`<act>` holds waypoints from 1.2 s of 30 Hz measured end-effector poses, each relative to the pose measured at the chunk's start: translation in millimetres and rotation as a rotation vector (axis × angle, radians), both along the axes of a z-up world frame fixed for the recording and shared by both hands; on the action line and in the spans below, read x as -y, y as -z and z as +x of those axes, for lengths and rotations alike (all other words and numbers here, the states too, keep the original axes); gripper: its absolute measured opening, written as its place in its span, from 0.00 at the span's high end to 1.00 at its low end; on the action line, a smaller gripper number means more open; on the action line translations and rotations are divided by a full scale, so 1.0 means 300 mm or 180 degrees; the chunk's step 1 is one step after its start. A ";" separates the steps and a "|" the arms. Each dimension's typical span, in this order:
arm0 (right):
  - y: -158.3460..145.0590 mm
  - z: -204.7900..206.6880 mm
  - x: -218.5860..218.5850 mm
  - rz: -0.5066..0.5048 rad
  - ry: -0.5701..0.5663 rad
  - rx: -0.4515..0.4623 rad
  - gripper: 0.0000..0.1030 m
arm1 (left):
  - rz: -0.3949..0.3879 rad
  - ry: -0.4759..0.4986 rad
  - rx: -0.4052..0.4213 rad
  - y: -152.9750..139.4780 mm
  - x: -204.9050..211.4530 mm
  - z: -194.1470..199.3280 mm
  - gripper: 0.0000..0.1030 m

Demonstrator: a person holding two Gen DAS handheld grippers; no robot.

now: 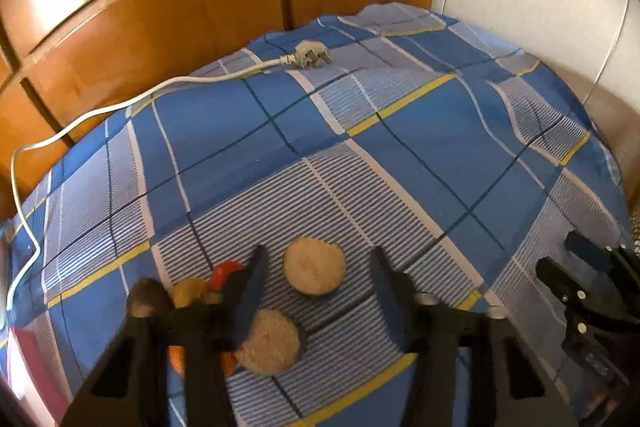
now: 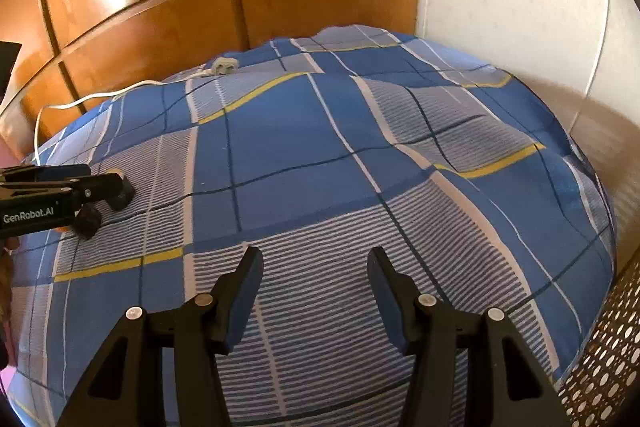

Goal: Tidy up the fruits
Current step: 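Move the left gripper to the round wooden log slice and grasp it, then carry the log slice with the left gripper into the tray and release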

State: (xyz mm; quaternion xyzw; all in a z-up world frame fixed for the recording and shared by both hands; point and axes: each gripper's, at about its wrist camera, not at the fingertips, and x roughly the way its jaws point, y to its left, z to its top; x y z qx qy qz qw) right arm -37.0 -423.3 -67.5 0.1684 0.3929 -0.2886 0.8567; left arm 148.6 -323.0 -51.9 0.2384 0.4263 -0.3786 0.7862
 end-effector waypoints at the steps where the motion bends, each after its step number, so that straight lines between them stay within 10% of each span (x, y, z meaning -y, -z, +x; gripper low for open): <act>1: 0.004 0.002 0.002 0.0012 0.0006 -0.0012 0.47 | 0.0025 -0.0020 0.0018 0.008 0.006 0.004 0.66; 18: 0.014 0.018 -0.009 -0.0020 -0.0037 -0.0054 0.44 | -0.0859 -0.0491 -0.0167 -0.138 -0.187 -0.048 0.67; 36: 0.013 0.033 -0.025 -0.0124 -0.0081 -0.0119 0.39 | -0.1150 -0.2626 0.0000 -0.169 -1.020 0.028 0.67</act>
